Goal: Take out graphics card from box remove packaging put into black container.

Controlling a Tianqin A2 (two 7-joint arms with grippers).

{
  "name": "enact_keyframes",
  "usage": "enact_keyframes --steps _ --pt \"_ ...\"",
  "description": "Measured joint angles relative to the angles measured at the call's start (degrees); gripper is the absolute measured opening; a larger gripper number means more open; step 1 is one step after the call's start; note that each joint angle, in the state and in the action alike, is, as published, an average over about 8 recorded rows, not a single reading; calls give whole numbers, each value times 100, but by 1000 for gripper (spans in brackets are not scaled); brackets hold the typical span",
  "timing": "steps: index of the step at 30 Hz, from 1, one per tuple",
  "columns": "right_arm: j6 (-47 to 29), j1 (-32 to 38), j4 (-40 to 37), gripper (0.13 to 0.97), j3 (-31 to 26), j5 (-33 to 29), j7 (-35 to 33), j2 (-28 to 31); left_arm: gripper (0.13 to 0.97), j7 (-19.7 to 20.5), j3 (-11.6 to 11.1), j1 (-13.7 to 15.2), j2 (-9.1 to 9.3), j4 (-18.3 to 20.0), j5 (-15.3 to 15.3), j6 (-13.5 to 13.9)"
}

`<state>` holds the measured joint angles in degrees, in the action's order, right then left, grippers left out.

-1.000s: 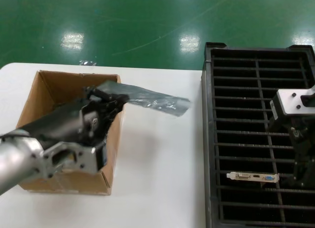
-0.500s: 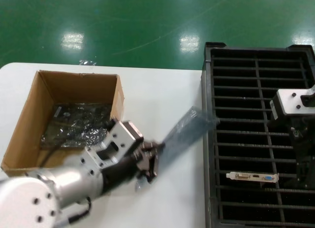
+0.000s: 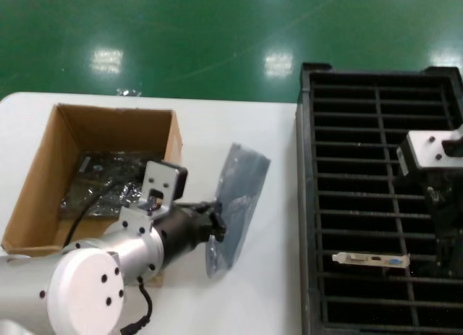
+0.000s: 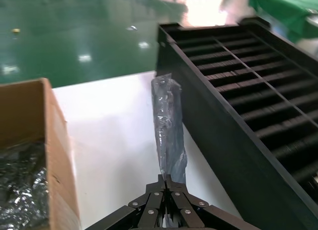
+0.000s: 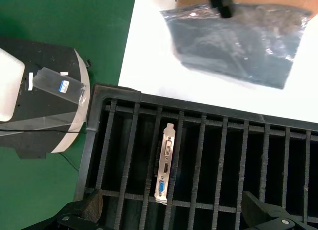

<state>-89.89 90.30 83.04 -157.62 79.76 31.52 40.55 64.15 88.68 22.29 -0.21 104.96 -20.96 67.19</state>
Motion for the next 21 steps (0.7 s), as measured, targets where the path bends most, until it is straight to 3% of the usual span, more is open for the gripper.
enact_keyframes --steps 5,12,17,21 --pt "-1 1 0 966 -2 1 0 0 165 181 -39 238 11 -335 93 -270" --pt "-2 2 -1 966 -3 2 0 0 215 93 -34 456 11 -601 114 -385" --pt "-2 2 -1 966 -3 2 0 0 299 6 -13 526 5 -613 90 -449" --pt "-2 2 -1 966 -3 2 0 0 350 -268 25 567 -105 -364 89 -513"
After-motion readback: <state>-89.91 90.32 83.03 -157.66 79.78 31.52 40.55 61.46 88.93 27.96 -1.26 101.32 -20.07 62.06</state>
